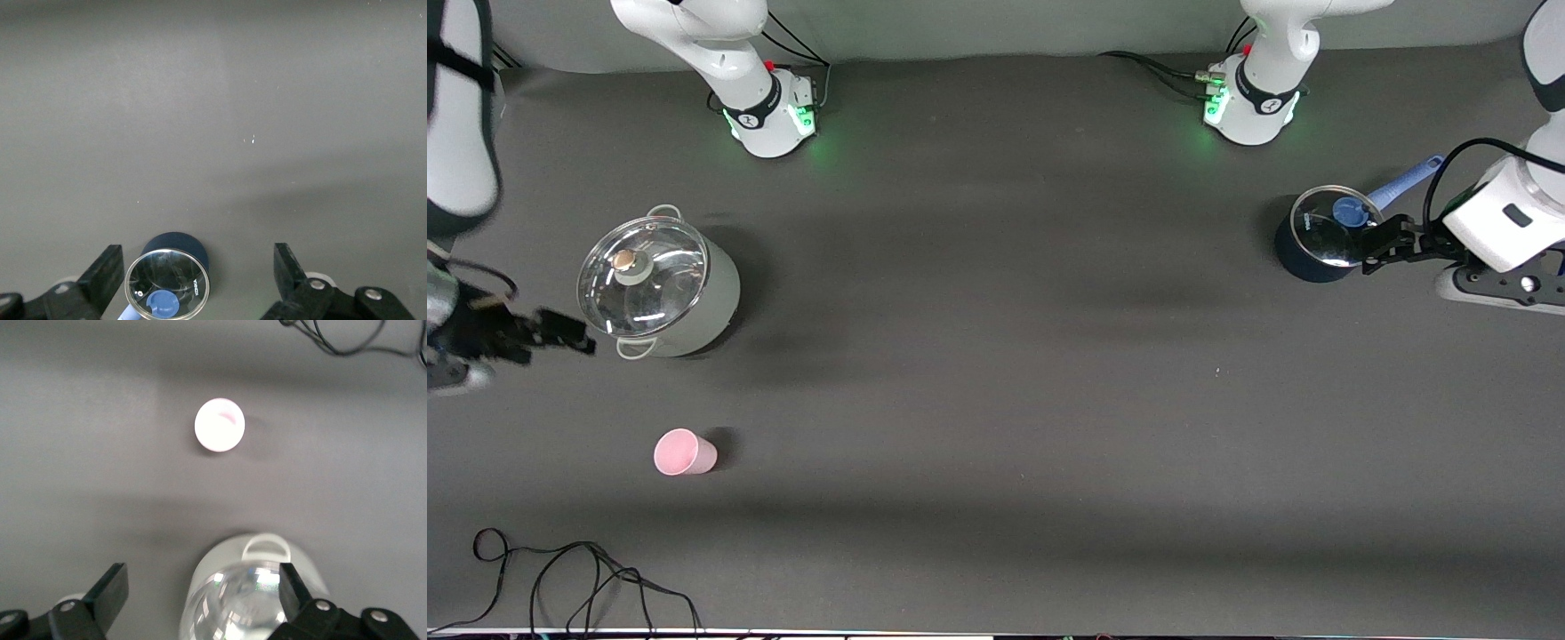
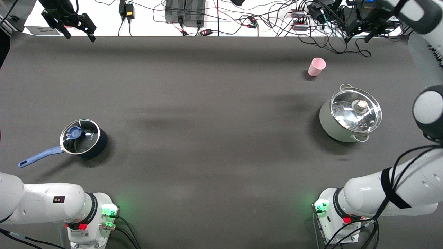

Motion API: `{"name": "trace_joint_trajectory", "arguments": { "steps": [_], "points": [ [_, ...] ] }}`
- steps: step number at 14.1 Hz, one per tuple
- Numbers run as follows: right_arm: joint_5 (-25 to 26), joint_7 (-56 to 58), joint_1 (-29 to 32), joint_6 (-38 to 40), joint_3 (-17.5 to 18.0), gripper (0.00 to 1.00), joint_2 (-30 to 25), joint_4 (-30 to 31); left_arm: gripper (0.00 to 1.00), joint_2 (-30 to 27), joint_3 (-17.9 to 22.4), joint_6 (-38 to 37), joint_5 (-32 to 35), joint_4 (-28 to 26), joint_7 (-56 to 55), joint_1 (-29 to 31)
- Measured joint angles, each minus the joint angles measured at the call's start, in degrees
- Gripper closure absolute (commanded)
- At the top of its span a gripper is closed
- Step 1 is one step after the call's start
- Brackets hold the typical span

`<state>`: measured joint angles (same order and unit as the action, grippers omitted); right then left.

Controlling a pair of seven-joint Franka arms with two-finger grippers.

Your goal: Transfer pink cup from left to right arm

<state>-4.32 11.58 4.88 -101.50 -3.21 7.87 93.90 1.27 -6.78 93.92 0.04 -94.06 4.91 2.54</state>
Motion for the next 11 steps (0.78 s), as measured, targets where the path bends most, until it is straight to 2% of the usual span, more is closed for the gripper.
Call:
{"name": "trace_joint_trajectory", "arguments": {
  "steps": [5, 11],
  "points": [
    [0.4, -7.4, 0.0, 8.2, 0.0, 0.00, -6.4, 0.1, 0.00, 0.5, 0.2, -0.1, 0.0, -0.2, 0.2, 0.0],
    [2.5, -14.5, -4.6, 8.6, 0.4, 0.00, -7.5, 2.9, 0.00, 0.5, 0.6, -0.2, 0.0, -0.6, 0.3, 0.0]
  ]
}}
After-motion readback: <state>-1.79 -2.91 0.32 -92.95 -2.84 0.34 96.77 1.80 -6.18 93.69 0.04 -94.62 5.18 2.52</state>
